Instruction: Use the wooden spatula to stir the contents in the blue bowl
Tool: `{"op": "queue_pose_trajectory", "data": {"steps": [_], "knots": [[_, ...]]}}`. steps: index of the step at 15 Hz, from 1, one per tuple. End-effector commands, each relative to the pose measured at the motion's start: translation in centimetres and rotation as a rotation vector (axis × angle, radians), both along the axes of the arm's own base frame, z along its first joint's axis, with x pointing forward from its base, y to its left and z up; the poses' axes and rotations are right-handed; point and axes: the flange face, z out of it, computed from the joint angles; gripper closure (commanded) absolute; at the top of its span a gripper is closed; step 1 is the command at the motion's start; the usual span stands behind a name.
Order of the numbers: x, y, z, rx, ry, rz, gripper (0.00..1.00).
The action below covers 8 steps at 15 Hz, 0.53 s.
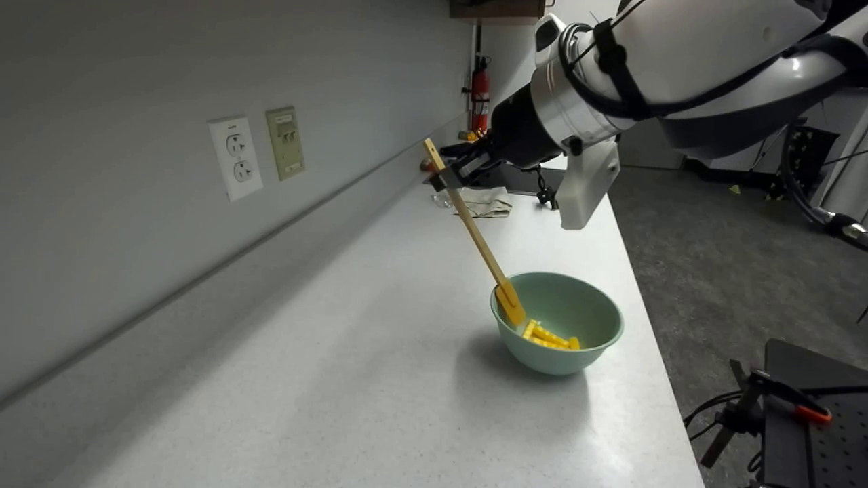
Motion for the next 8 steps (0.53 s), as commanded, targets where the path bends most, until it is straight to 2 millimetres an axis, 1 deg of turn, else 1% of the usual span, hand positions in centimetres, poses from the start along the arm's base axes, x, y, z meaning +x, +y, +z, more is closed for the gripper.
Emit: {"op": "queue_pose_trajectory", "data": {"steps": [1,8], "knots": [[0.1,0.1,-0.4,0.011,-0.004,-0.001,0.96],[-0.1,0.1,-1.7,0.033,0.041,-0.007,0.96]]}}
